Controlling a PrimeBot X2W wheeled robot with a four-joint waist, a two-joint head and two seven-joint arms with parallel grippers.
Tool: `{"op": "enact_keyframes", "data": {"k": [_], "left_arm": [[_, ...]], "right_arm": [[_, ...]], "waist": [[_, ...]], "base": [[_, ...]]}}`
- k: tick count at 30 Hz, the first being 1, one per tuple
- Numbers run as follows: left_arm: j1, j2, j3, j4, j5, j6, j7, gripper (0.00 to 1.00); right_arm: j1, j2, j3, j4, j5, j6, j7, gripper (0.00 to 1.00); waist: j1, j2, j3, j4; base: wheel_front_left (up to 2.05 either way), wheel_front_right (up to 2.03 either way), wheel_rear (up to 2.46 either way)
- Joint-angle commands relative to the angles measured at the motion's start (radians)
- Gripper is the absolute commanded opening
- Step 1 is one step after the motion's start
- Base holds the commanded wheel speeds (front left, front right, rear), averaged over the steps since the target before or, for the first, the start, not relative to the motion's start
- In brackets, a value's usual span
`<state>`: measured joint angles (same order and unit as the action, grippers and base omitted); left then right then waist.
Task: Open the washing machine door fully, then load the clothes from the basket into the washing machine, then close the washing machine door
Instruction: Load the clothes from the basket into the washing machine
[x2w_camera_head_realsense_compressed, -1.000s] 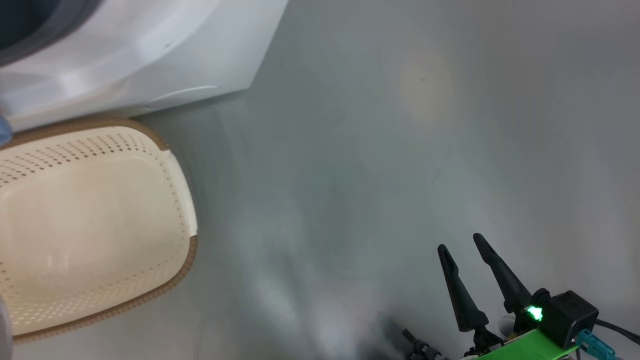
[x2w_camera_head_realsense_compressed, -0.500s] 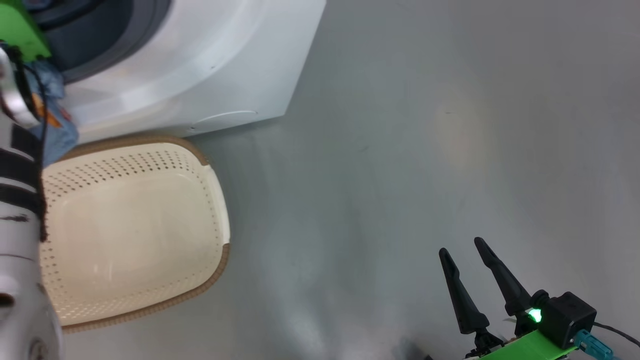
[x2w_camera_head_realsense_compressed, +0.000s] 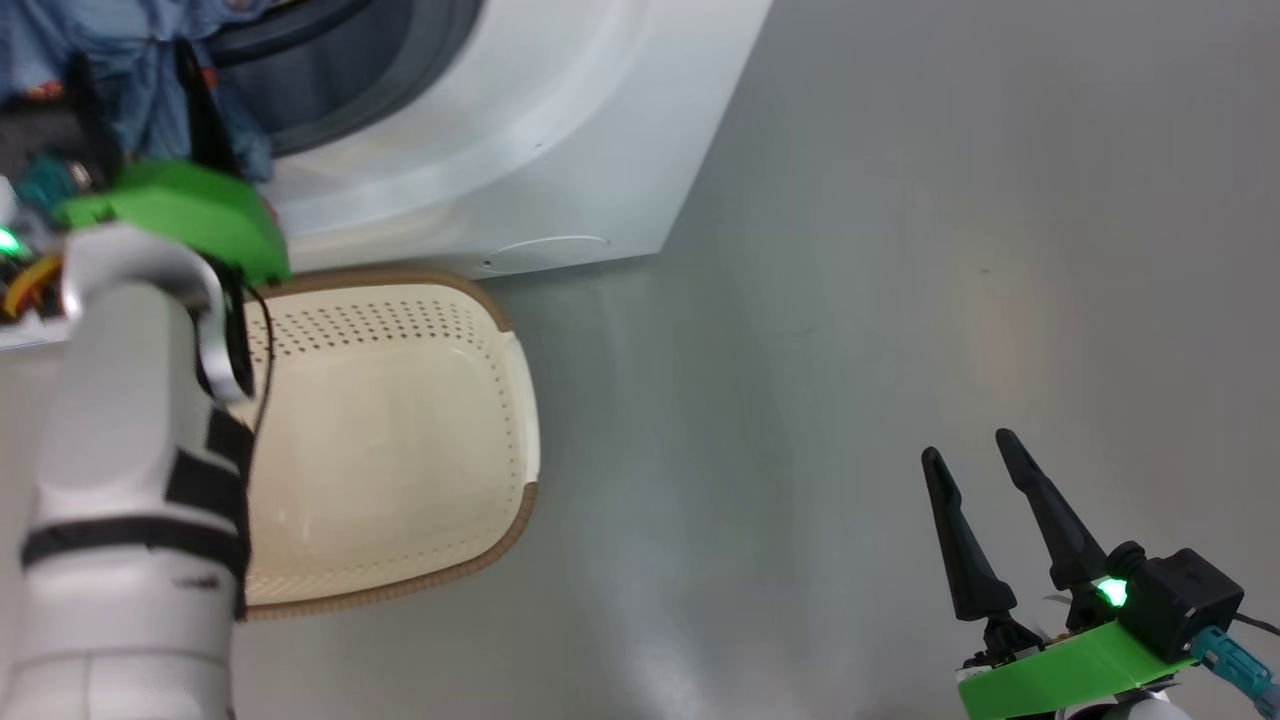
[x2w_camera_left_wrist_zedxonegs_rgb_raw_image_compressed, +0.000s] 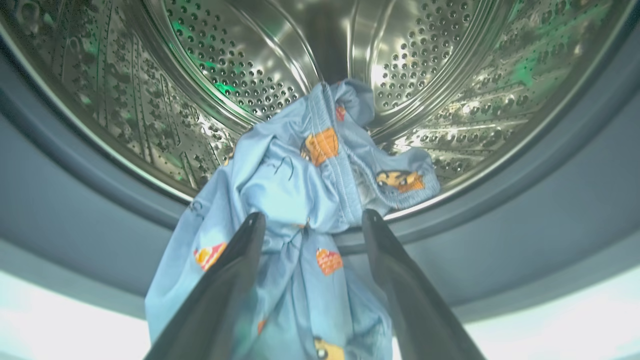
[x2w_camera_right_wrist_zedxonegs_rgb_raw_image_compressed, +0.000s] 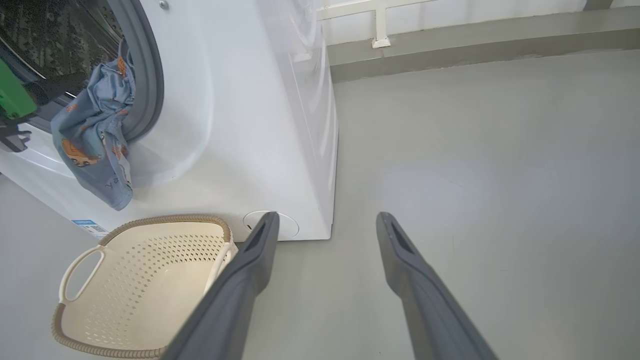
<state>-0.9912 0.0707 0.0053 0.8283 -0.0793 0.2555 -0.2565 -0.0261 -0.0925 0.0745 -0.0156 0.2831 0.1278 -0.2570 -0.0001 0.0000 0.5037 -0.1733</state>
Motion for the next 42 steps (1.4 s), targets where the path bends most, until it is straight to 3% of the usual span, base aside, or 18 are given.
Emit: {"op": "enact_keyframes", "data": {"k": [1, 9, 27, 34, 42], "left_arm": [[0.051, 0.026, 0.009, -0.051, -0.008, -0.012, -0.005, 1.00], [0.290, -0.006, -0.036, -0.273, -0.035, -0.041, -0.005, 1.00], [0.803, -0.017, -0.101, -0.674, -0.096, 0.016, 0.039, 1.00], [0.882, -0.015, -0.102, -0.766, -0.104, 0.035, 0.062, 1.00], [0.844, -0.012, -0.106, -0.763, -0.103, 0.042, 0.067, 1.00]], "right_arm": [[-0.004, -0.011, 0.013, -0.022, -0.011, 0.003, -0.005, 1.00], [-0.019, -0.023, -0.010, -0.031, -0.022, 0.003, -0.005, 1.00], [-0.001, -0.040, -0.060, -0.048, -0.032, 0.003, -0.005, 1.00], [0.007, -0.038, -0.067, -0.055, -0.033, 0.003, -0.005, 1.00], [-0.005, -0.039, -0.056, -0.056, -0.034, 0.003, -0.005, 1.00]], "waist": [[0.0001, 0.0000, -0.022, 0.030], [0.0001, 0.0000, -0.041, 0.090], [0.0001, 0.0000, -0.086, 0.137], [0.0001, 0.0000, -0.085, 0.145], [0.0001, 0.0000, -0.064, 0.139]], "base": [[0.00, 0.00, 0.00], [0.00, 0.00, 0.00], [0.00, 0.00, 0.00], [0.00, 0.00, 0.00], [0.00, 0.00, 0.00]]}}
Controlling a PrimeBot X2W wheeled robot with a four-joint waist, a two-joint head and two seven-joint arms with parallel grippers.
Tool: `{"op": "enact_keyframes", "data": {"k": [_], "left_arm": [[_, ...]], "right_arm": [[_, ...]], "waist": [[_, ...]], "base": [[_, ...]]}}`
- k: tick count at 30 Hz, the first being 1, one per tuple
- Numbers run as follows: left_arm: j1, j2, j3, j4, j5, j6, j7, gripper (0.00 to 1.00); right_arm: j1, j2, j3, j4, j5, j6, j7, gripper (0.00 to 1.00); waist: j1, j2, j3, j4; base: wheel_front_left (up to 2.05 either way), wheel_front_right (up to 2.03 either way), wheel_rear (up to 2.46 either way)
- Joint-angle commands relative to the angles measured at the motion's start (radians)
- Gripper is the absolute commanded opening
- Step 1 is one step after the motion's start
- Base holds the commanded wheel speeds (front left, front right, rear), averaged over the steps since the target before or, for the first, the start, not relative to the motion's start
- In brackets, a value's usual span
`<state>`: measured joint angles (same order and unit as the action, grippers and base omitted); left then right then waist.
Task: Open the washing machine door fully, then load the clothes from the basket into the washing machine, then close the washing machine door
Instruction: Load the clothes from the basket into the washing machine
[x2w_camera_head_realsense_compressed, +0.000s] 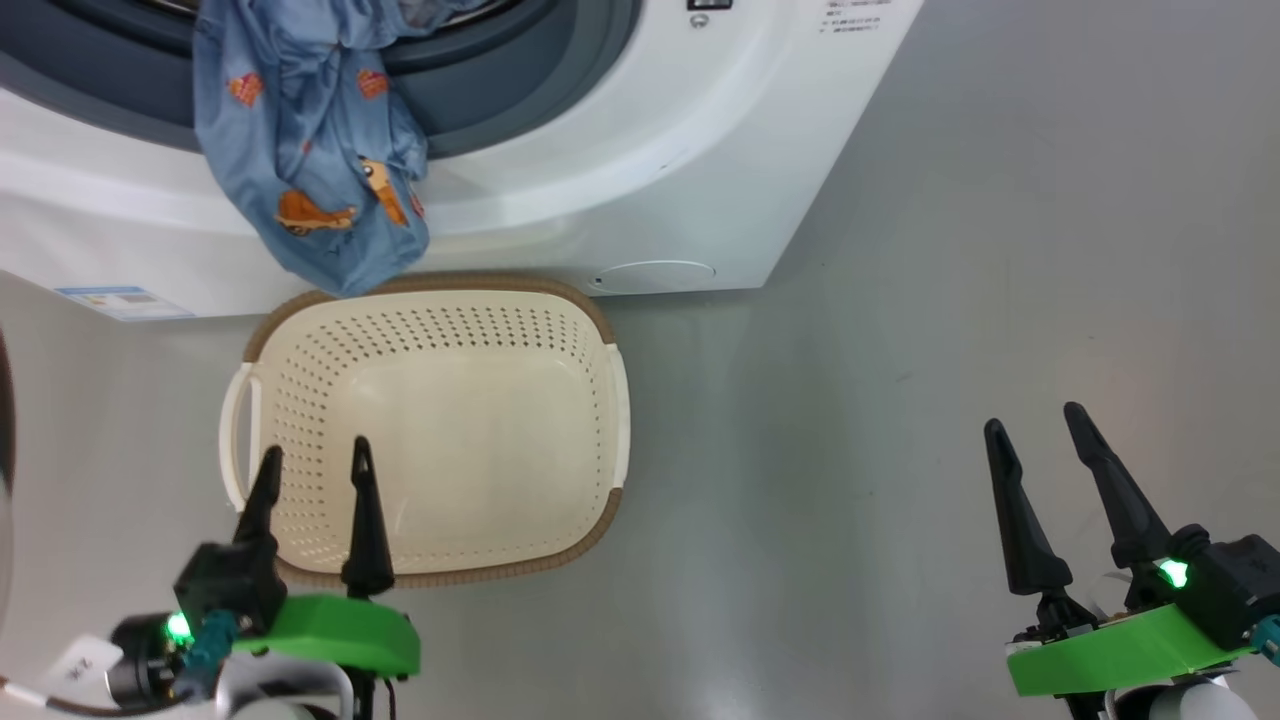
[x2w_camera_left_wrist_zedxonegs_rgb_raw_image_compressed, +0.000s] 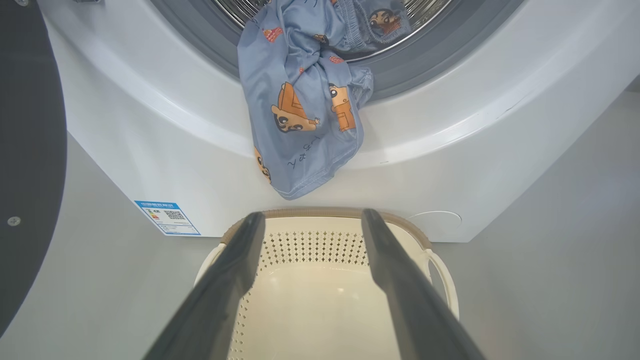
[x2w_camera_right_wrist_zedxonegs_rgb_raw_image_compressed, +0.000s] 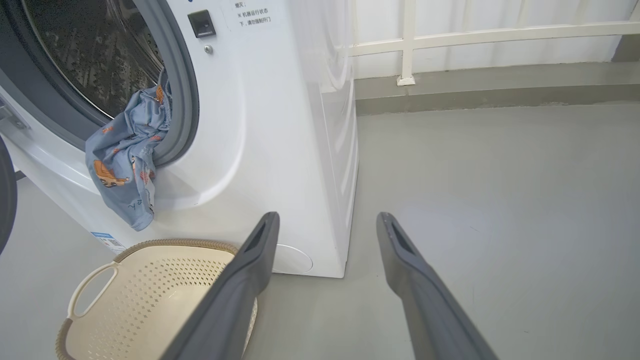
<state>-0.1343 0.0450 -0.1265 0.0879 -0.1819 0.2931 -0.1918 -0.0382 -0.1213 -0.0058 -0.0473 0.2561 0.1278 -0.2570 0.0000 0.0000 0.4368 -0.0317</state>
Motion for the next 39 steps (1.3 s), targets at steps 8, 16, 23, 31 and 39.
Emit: {"op": "enact_keyframes", "data": {"k": [8, 16, 23, 31, 39], "left_arm": [[-0.146, 0.026, 0.071, 0.076, -0.065, -0.023, -0.013, 1.00], [-0.341, 0.086, 0.138, 0.278, -0.130, -0.094, -0.049, 1.00], [-0.483, 0.142, 0.185, 0.438, -0.148, -0.128, -0.066, 1.00], [-0.607, 0.186, 0.227, 0.570, -0.143, -0.157, -0.070, 1.00], [-0.667, 0.184, 0.245, 0.573, -0.107, -0.178, -0.070, 0.96]], "right_arm": [[-0.022, -0.001, 0.037, -0.028, -0.004, 0.003, -0.005, 1.00], [-0.051, 0.010, 0.072, -0.027, -0.002, 0.003, -0.005, 1.00], [-0.079, 0.014, 0.085, -0.025, 0.001, 0.003, -0.005, 1.00], [-0.089, 0.020, 0.089, -0.022, 0.002, 0.003, -0.005, 1.00], [-0.095, 0.016, 0.097, -0.019, 0.001, 0.003, -0.005, 1.00]], "waist": [[0.0000, 0.0000, 0.057, -0.045], [0.0000, 0.0000, 0.116, -0.101], [0.0000, 0.0000, 0.159, -0.145], [0.0000, 0.0000, 0.184, -0.168], [0.0000, 0.0000, 0.188, -0.165]], "base": [[0.00, 0.00, 0.00], [0.00, 0.00, 0.00], [0.00, 0.00, 0.00], [0.00, 0.00, 0.00], [0.00, 0.00, 0.00]]}}
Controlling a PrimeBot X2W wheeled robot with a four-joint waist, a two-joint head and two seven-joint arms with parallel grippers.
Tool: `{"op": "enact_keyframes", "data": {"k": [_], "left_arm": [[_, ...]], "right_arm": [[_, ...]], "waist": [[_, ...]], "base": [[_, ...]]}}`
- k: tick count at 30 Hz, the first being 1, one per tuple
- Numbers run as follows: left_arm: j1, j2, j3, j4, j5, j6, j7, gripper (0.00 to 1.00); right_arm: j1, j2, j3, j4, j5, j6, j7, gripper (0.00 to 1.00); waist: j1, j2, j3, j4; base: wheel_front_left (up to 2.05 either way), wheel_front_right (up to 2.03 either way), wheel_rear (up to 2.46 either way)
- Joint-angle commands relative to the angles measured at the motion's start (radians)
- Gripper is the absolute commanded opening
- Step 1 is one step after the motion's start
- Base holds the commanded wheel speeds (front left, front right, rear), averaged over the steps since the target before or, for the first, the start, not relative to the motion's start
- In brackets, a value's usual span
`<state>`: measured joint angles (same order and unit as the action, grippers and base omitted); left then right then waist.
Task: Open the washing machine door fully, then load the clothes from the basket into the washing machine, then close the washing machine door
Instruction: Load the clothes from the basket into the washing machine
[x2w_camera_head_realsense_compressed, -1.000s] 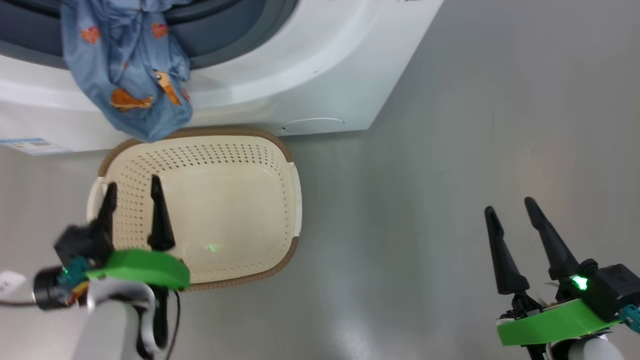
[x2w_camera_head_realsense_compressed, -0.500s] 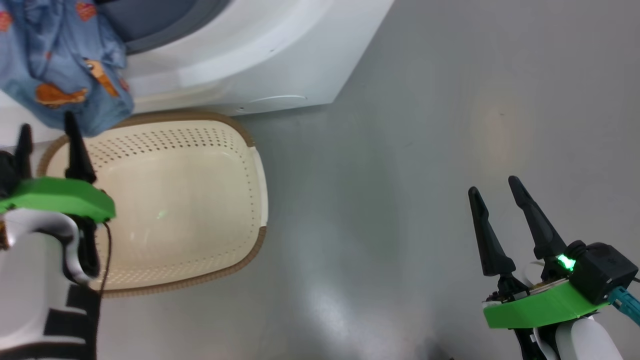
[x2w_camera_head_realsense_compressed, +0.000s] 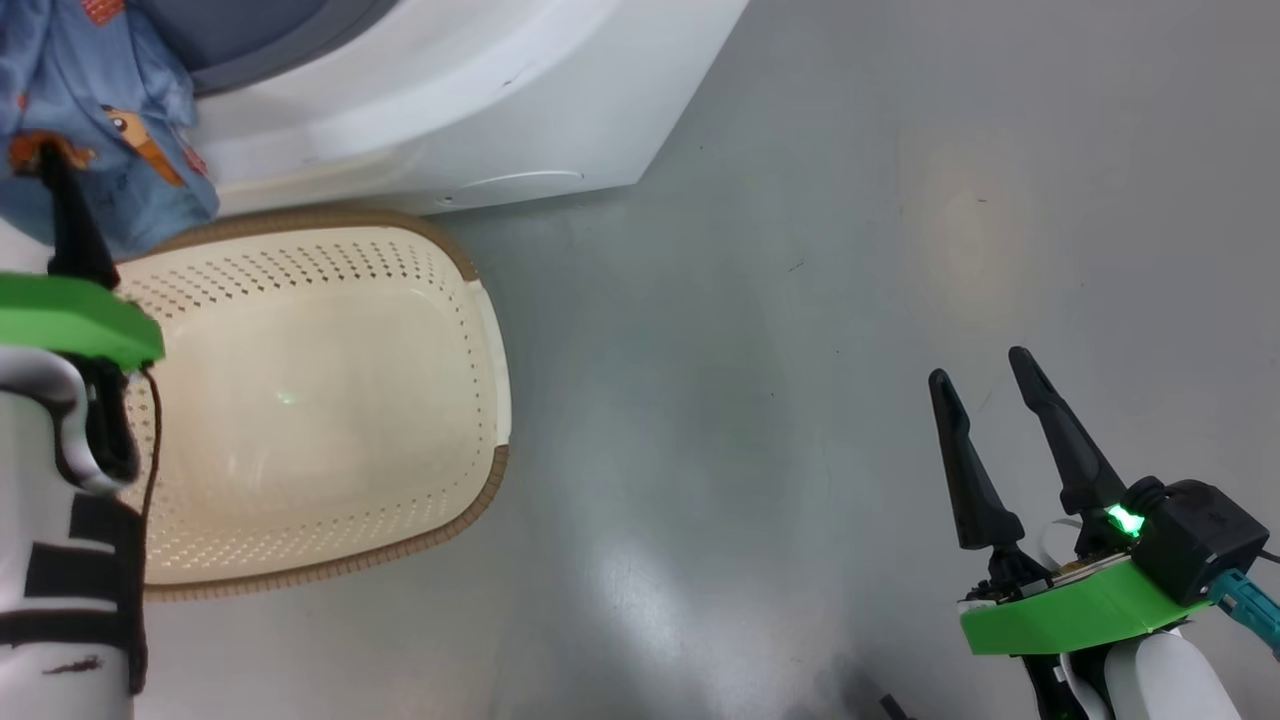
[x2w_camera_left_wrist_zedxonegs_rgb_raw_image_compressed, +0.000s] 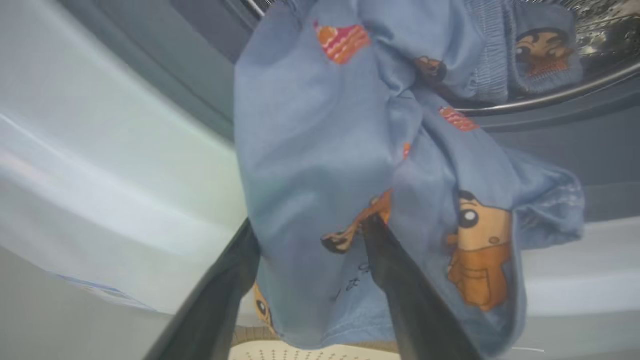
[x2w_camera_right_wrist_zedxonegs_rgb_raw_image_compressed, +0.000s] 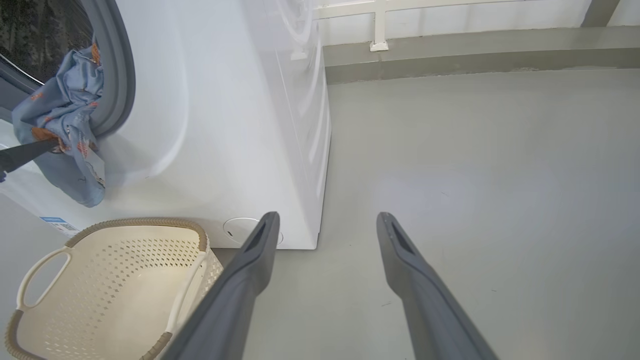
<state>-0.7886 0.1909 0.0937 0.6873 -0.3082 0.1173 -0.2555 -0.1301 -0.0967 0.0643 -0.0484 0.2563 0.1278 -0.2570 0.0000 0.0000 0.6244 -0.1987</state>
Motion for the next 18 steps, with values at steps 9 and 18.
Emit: {"op": "enact_keyframes", "data": {"k": [9, 18], "left_arm": [[-0.021, 0.010, 0.041, -0.035, 0.045, -0.039, -0.006, 0.00], [-0.018, -0.056, 0.022, -0.049, 0.050, -0.073, -0.006, 0.00]], "right_arm": [[-0.004, -0.013, 0.032, -0.013, -0.001, 0.003, -0.005, 1.00], [0.018, -0.013, 0.033, -0.009, -0.002, 0.003, -0.005, 1.00]], "waist": [[0.0000, 0.0000, -0.008, 0.004], [0.0000, 0.0000, -0.033, 0.027]], "base": [[0.00, 0.00, 0.00], [0.00, 0.00, 0.00]]}}
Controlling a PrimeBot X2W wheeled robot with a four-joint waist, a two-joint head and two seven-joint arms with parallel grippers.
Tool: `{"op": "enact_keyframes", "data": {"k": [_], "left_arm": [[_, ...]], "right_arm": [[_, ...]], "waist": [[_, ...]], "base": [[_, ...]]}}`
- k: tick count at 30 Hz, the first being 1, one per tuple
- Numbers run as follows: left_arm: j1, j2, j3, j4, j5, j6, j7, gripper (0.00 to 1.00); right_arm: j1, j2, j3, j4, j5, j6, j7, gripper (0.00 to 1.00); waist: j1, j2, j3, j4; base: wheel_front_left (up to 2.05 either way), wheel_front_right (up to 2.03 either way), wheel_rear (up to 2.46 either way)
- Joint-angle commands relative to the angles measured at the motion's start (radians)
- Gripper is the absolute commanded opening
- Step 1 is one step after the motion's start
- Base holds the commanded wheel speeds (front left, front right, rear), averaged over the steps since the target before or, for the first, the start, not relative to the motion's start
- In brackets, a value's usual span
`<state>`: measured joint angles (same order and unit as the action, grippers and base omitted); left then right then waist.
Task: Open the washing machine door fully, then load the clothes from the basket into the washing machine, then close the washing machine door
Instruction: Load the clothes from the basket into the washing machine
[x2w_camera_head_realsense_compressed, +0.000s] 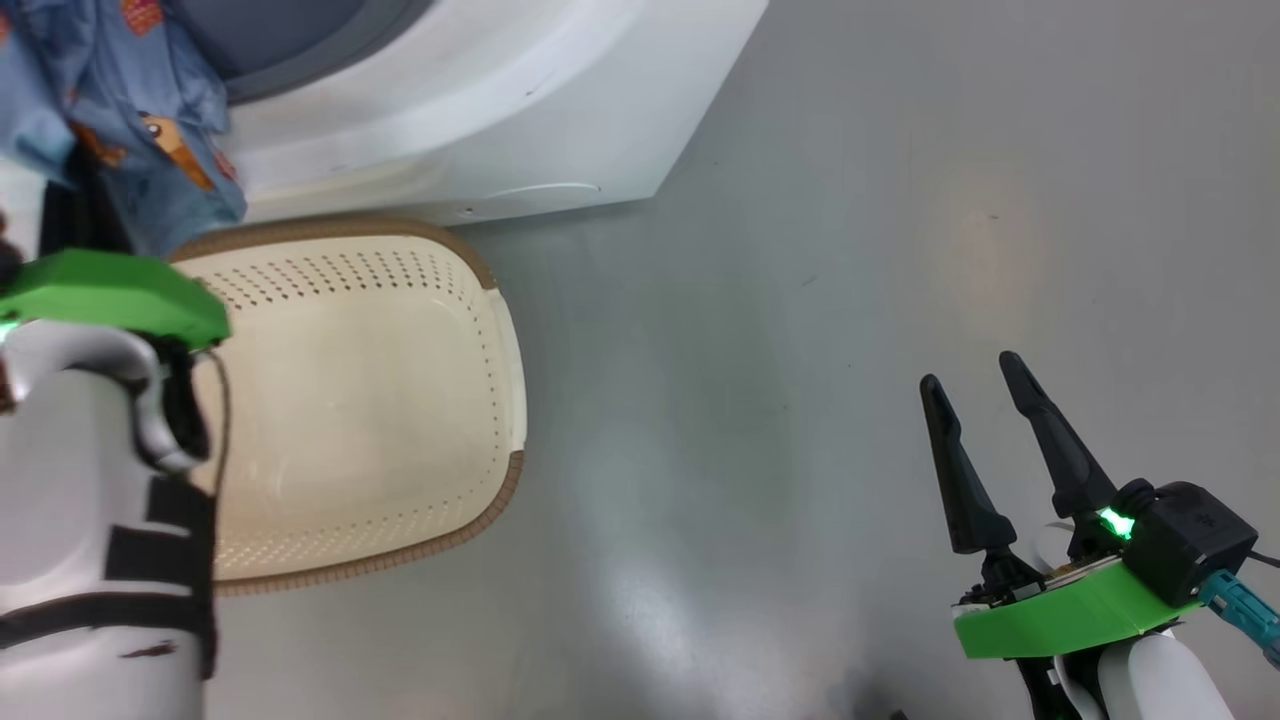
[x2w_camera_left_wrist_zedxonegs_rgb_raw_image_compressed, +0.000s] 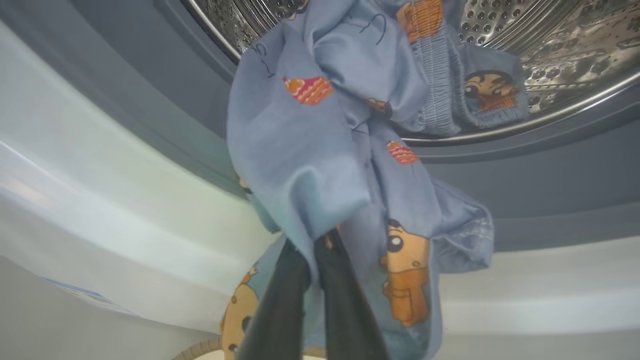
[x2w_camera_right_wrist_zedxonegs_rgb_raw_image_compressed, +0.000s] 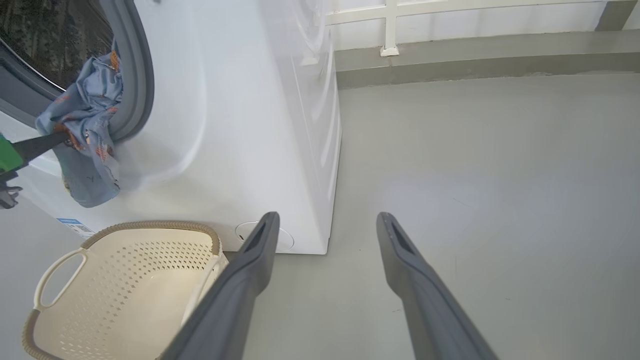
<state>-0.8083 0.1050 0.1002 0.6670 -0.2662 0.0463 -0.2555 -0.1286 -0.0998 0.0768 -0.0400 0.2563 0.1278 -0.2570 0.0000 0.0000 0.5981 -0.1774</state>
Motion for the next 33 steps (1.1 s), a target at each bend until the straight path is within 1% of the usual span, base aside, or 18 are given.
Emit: {"op": "enact_keyframes", "data": {"k": [1, 6, 10, 16, 21, 24, 27, 33], "left_arm": [[-0.003, 0.021, 0.007, -0.039, 0.009, -0.006, -0.006, 0.00], [-0.045, -0.006, -0.024, -0.069, 0.007, -0.012, -0.002, 0.00], [-0.099, 0.003, -0.032, -0.039, 0.011, -0.006, 0.006, 0.00], [-0.216, 0.035, -0.031, 0.081, 0.011, -0.005, 0.004, 0.00], [-0.298, 0.077, -0.018, 0.205, 0.015, 0.008, -0.002, 0.00], [-0.346, 0.102, -0.027, 0.263, 0.028, 0.003, -0.004, 0.00], [-0.397, 0.131, -0.034, 0.307, 0.034, -0.016, -0.005, 0.00], [-0.478, 0.167, -0.035, 0.353, 0.042, -0.015, -0.006, 0.00]], "right_arm": [[0.019, -0.011, 0.022, -0.017, -0.002, 0.003, -0.005, 1.00], [0.034, -0.014, 0.036, -0.012, -0.003, 0.003, -0.005, 1.00], [0.049, -0.015, 0.053, -0.007, 0.001, 0.003, -0.005, 1.00], [0.070, -0.007, 0.085, 0.006, 0.010, 0.003, -0.005, 1.00], [0.082, 0.000, 0.120, 0.022, 0.018, 0.003, -0.005, 1.00], [0.090, 0.003, 0.135, 0.025, 0.021, 0.003, -0.005, 1.00], [0.099, 0.003, 0.149, 0.022, 0.024, 0.003, -0.005, 1.00], [0.129, -0.006, 0.154, 0.020, 0.023, 0.003, -0.005, 1.00]], "waist": [[0.0000, 0.0000, -0.011, 0.008], [0.0000, 0.0000, -0.038, 0.006], [0.0000, 0.0000, -0.059, -0.018], [0.0000, 0.0000, -0.064, -0.075], [0.0000, 0.0000, -0.059, -0.133], [0.0000, 0.0000, -0.047, -0.159], [0.0000, 0.0000, -0.035, -0.181], [0.0000, 0.0000, -0.012, -0.201]], "base": [[0.00, 0.00, 0.00], [0.00, 0.00, 0.00], [0.00, 0.00, 0.00], [0.00, 0.00, 0.00], [0.00, 0.00, 0.00], [0.00, 0.00, 0.00], [0.00, 0.00, 0.00], [0.00, 0.00, 0.00]]}}
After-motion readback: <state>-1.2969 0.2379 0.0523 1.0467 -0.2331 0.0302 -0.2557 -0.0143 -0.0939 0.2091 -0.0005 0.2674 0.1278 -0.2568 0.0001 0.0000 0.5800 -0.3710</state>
